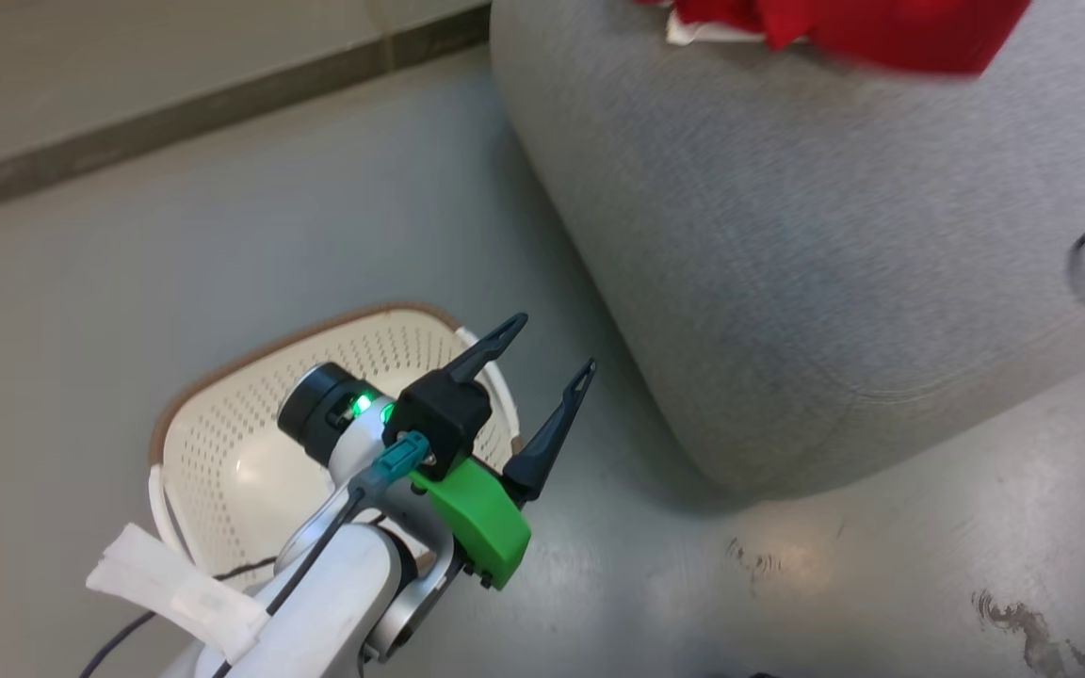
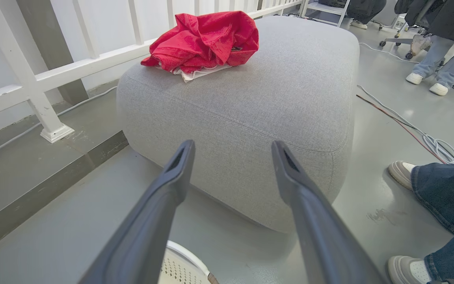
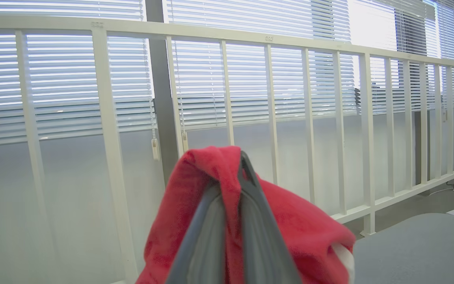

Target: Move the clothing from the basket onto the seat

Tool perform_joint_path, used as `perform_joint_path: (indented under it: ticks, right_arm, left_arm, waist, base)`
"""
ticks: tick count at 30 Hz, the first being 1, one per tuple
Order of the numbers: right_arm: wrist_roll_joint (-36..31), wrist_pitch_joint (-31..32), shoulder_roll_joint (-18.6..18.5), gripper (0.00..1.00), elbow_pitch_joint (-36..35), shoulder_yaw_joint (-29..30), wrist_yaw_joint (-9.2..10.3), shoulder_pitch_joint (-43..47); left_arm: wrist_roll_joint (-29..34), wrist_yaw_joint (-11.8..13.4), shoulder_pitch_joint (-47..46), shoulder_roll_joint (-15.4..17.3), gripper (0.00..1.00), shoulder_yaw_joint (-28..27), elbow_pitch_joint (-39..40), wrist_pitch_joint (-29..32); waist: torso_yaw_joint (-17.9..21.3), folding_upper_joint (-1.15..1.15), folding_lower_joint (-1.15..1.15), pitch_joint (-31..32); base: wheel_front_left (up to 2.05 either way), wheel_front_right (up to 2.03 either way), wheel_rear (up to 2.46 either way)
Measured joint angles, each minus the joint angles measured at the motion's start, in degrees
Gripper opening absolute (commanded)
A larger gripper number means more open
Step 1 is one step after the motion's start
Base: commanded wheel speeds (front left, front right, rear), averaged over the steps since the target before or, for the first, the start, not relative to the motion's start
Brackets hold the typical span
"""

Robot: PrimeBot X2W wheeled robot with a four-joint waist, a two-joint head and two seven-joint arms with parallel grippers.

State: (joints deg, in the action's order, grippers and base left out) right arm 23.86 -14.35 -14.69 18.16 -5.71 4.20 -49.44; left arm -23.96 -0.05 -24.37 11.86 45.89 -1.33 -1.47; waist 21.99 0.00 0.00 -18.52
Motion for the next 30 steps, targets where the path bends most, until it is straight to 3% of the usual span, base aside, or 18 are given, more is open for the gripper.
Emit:
perform_joint_path:
  ticks: [4,17,25,30]
  right_arm:
    - [0.16,1.68,-3.66,0.0,2.16,2.43,0.51,-6.81]
    - [-4.63,7.71,-12.03,0.0,9.14,1.46,0.82,-17.4]
    - [-4.66,7.76,-12.4,0.0,12.95,3.35,1.48,-20.79]
    - [-2.59,6.46,-9.16,0.0,18.84,5.12,1.98,-18.66]
  left_arm:
    - [0.65,0.0,-1.25,0.15,1.0,0.13,0.96,1.1]
    - [2.64,-0.26,-6.26,2.13,1.0,-1.0,5.19,3.03]
    - [3.75,-0.35,-6.97,4.15,1.0,-2.35,6.49,4.31]
    - [4.07,0.1,-7.15,5.68,1.0,-3.07,7.5,5.05]
  waist:
    - [-1.72,0.0,0.0,-2.91]
    - [-8.33,0.0,0.01,-12.72]
    - [-11.07,0.0,0.01,-18.12]
    - [-11.45,0.0,0.01,-21.49]
  base:
    - [0.0,0.0,0.0]
    - [0.0,0.0,0.0]
    - [0.0,0.0,0.0]
    - [0.0,0.0,0.0]
